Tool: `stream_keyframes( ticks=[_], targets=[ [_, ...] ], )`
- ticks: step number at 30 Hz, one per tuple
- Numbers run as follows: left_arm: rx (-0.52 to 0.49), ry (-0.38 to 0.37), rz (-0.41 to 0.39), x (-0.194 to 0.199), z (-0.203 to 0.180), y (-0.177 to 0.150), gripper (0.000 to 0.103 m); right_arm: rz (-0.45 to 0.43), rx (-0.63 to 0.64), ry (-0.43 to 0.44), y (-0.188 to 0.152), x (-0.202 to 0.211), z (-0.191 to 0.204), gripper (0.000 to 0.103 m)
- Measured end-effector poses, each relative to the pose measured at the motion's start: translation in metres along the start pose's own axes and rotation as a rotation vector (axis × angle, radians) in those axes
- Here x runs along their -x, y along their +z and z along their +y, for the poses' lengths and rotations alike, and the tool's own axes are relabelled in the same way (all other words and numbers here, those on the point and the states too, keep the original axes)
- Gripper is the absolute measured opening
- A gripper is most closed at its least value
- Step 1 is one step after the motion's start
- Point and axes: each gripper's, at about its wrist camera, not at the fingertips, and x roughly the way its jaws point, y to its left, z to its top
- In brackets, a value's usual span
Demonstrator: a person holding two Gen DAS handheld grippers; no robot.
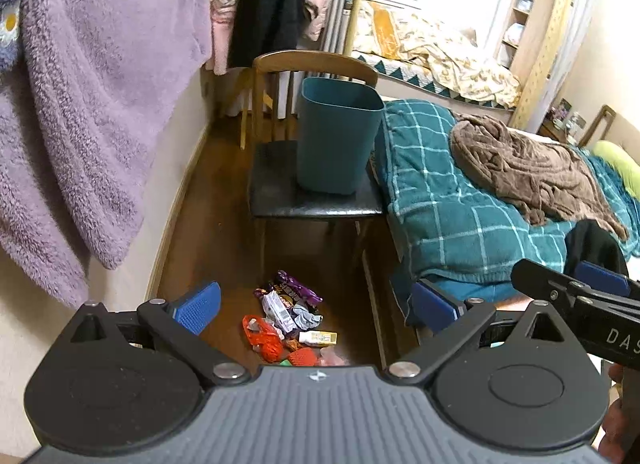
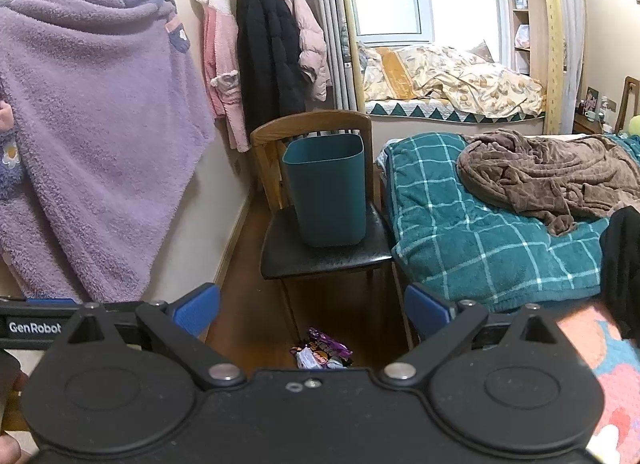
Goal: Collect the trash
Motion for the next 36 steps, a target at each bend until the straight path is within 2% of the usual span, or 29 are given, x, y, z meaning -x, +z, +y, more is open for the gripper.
stream_keyframes(
  ticks=[5,9,12,15,18,21,24,27,30,32,36],
  targets=[
    [0.035,0.012,0.035,-0.023,-0.003,0.009,0.103,0.006,0.0,0.012,0.008,-0.016,-0.009,0.1],
    [0.055,0.044,0.018,-0.042,-0.009,0.026,0.103,0.016,0.015,0.028,0.018,-0.038,-0.022,0.1],
    [0.062,0.055,-0.001,-0.062,-0.019,0.042,0.103,0.019,0.037,0.046,0.03,-0.061,-0.034,0.1],
    [0.068,0.049,0.011,-0.089,-0.03,0.057,0.103,0.022,0.067,0.077,0.045,-0.09,-0.047,0.1],
    [0.058,0.083,0.056,-0.119,-0.042,0.063,0.103,0.033,0.101,0.118,0.056,-0.12,-0.06,0.1],
    [0.089,0.125,0.085,-0.146,-0.046,0.062,0.103,0.078,0.137,0.167,0.058,-0.156,-0.072,0.1],
    [0.116,0.164,0.129,-0.181,-0.04,0.057,0.103,0.131,0.164,0.196,0.051,-0.192,-0.082,0.1],
    [0.132,0.151,0.186,-0.222,-0.02,0.049,0.103,0.175,0.175,0.186,0.037,-0.227,-0.086,0.099],
    [0.103,0.153,0.251,-0.272,0.001,0.035,0.103,0.22,0.198,0.161,0.013,-0.266,-0.085,0.097],
    [0.092,0.139,0.334,-0.318,0.018,0.016,0.103,0.247,0.209,0.142,-0.006,-0.29,-0.084,0.097],
    [0.053,0.167,0.47,-0.412,0.048,-0.035,0.103,0.346,0.207,0.117,-0.065,-0.348,-0.082,0.097]
  ],
)
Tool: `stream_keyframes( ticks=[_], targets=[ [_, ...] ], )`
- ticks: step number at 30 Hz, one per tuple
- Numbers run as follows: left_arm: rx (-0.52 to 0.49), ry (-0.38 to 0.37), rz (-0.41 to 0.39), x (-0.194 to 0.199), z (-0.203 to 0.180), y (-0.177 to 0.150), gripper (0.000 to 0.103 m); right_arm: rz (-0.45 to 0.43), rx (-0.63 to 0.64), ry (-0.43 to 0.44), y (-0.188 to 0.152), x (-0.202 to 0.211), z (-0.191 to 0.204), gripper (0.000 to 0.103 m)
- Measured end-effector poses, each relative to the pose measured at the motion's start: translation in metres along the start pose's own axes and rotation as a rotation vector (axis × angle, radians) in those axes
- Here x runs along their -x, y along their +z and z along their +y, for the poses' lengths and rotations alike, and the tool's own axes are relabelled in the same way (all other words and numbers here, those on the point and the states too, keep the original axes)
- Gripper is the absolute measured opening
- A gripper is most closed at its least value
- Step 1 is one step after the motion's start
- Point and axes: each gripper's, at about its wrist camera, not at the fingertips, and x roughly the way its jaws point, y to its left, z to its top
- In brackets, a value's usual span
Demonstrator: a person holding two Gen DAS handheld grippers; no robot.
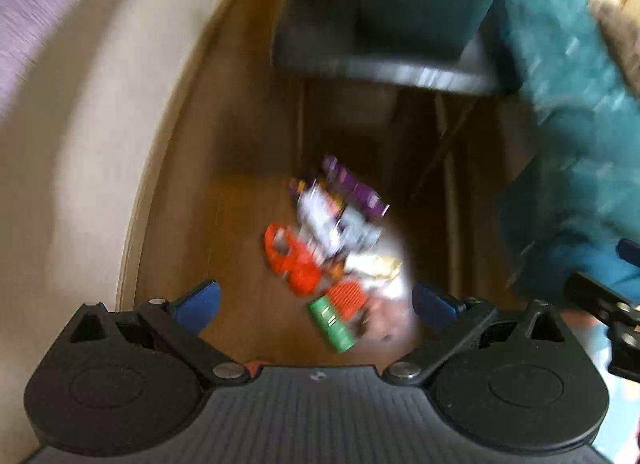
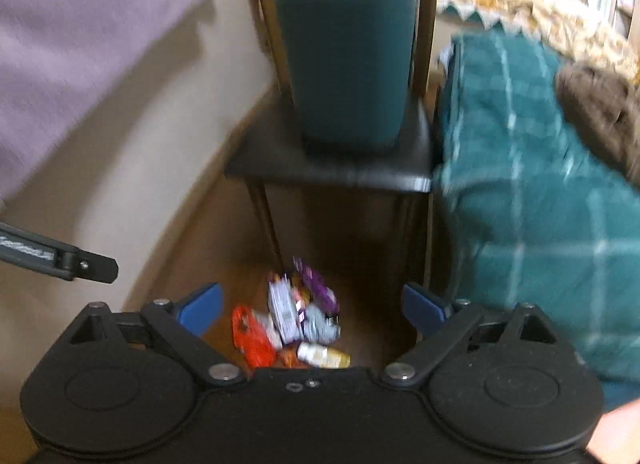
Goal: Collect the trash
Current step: 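Lower both tools to the pile, grasp green cup with left while right grasps pink mesh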
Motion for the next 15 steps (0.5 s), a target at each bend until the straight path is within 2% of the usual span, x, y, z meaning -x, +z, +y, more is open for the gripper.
stream_keyframes(
  ticks=[3,5,7,13,15],
  targets=[
    [-0.034,0.025,0.053,-0.079,0.003,-0.011,0.102,0.109,-0.027,0.021,-0.034,-0.066,-0.003,0.095],
    [-0.024,-0.014,0.105,-0.133,0.006,-0.019,0.102,0.184,-0.035,0.041,-0.059,-0.112,-0.005,0.094],
    [0.028,-0.046,0.183,-0.188,0.012,-0.028,0.102,0.255,-0.018,0.055,-0.086,-0.161,-0.006,0.09],
    [0.071,-0.045,0.278,-0.322,0.007,-0.064,0.102,0.394,0.161,0.06,-0.164,-0.275,-0.004,0.086],
    [0.075,-0.04,0.312,-0.351,0.0,-0.078,0.102,0.42,0.195,0.069,-0.183,-0.302,-0.007,0.087]
  ],
)
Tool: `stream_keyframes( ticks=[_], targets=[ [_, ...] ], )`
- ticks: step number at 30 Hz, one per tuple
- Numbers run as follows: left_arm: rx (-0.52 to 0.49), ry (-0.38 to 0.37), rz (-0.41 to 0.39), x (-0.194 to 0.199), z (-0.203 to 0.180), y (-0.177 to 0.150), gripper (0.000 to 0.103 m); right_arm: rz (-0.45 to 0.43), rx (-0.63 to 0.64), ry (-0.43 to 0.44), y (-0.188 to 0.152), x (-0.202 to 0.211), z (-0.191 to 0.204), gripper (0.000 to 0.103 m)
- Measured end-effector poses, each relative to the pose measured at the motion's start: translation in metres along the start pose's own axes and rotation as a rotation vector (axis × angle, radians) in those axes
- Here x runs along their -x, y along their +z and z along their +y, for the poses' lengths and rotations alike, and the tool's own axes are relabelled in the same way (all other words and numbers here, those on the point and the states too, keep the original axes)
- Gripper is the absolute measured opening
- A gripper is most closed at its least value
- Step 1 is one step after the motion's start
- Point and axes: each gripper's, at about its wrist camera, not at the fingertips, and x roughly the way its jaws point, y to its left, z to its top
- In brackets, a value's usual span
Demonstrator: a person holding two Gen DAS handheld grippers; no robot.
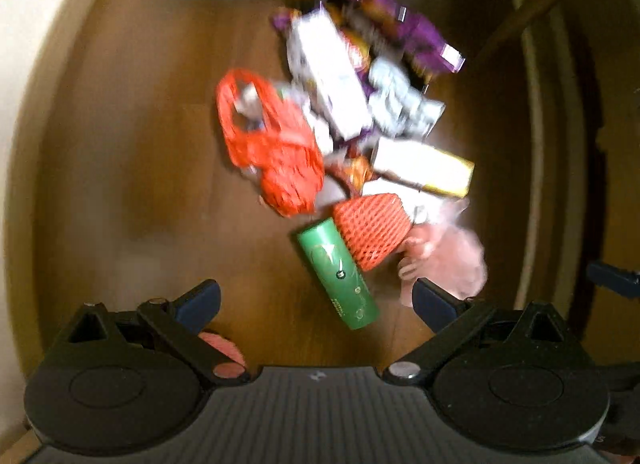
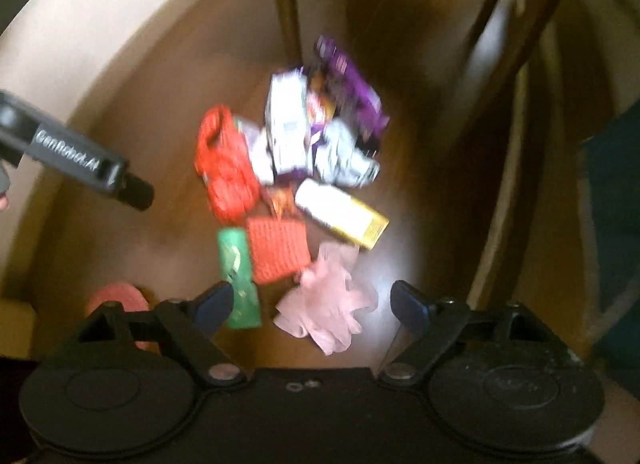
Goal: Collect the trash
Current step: 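Lower both tools to the pile, grasp green cup with left while right grasps pink mesh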
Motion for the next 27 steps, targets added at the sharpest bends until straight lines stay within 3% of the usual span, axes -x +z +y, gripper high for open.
stream_keyframes(
  ticks=[7,12,17,18,20,24,26,27],
  targets=[
    [0.057,0.028,0.117,-0.121,-0.014,-0.005,0.102,0.083,0.12,-0.013,-0.022,-0.105,-0.005,0.087],
    [0.082,0.005,0.161,-0.176,-0.019,-0.005,0.102,0.125,0.142,-0.006,-0.033,-0.166,-0.006,0.087],
    [0.074,0.019,0.181,-0.206,-0.027,-0.007,0.1,0.142,0.155,-0.009,-0.038,-0.199,-0.004,0.087],
    [0.078,0.015,0.185,-0.209,-0.028,-0.006,0.098,0.14,0.149,-0.011,-0.038,-0.202,-0.006,0.086],
    [0.079,0.012,0.198,-0.215,-0.03,-0.007,0.082,0.145,0.135,-0.01,-0.038,-0.208,-0.009,0.086],
    [0.082,0.01,0.22,-0.219,-0.032,-0.011,0.067,0.16,0.143,-0.017,-0.039,-0.215,-0.013,0.075],
    [0.079,0.003,0.232,-0.223,-0.032,-0.013,0.054,0.166,0.138,-0.018,-0.04,-0.214,-0.014,0.068],
    [0.079,0.0,0.236,-0.224,-0.031,-0.014,0.055,0.167,0.134,-0.022,-0.041,-0.213,-0.014,0.063]
  ],
)
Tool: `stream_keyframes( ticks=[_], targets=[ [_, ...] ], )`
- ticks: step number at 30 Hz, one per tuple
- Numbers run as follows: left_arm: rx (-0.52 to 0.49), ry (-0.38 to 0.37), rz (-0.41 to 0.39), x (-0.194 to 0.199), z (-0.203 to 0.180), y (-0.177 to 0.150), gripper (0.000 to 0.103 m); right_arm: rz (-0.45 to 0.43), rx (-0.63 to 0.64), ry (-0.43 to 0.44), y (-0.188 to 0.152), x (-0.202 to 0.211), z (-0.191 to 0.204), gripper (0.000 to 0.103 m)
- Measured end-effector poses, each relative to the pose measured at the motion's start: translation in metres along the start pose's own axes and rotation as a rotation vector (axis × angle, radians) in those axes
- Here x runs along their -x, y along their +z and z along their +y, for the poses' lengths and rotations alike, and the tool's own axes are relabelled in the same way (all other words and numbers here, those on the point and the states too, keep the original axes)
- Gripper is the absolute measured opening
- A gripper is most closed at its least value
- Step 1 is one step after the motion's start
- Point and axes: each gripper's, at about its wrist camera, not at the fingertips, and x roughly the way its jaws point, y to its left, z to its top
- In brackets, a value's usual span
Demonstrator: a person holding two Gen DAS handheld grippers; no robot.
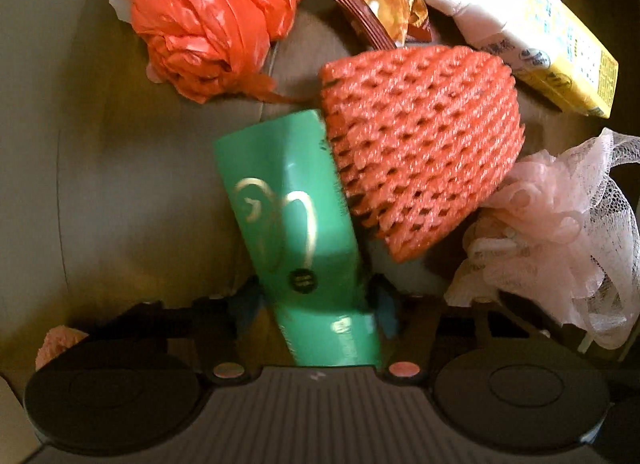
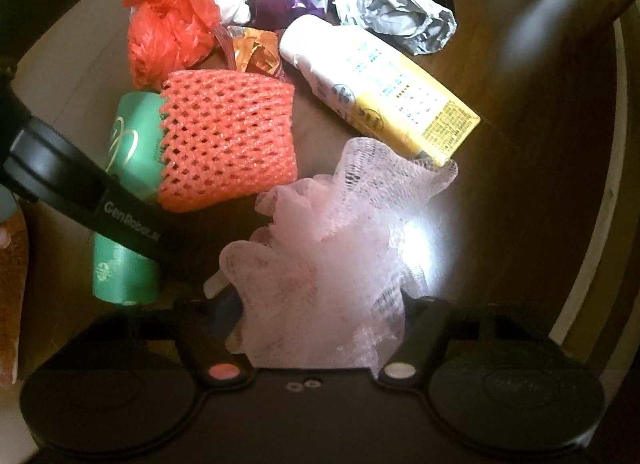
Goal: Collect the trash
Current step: 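Lower both tools to the pile, grasp green cup with left while right grasps pink mesh, then lift green cup with left while right lifts pink mesh over the teal wastebasket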
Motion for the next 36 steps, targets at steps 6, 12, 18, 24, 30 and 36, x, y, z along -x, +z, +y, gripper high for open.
stream_keyframes(
  ticks=[6,12,18,24,30,36],
  targets=[
    [0.008,-0.012,-0.01,0.008,0.006,-0.003,0.053,0.004,-0.016,-0.038,-0.004,0.011,0.001,0.032],
    [-0.01,-0.001,-0.023,0.04,0.008,-0.02,0.052,-0.011,-0.098,-0.042,-0.011,0.045,-0.002,0.018],
    [-0.051,-0.026,-0.064,0.104,0.016,-0.041,0.049,-0.043,-0.178,-0.047,-0.011,0.101,0.0,0.017],
    [-0.027,-0.048,-0.06,0.176,0.042,-0.058,0.049,-0.06,-0.225,-0.026,-0.01,0.163,0.007,0.017],
    [-0.074,-0.049,-0.112,0.262,0.049,-0.084,0.049,-0.064,-0.279,-0.014,-0.01,0.241,0.014,0.017],
    [-0.13,-0.079,-0.228,0.379,0.05,-0.103,0.049,-0.142,-0.34,-0.003,0.01,0.35,0.018,0.017]
  ],
)
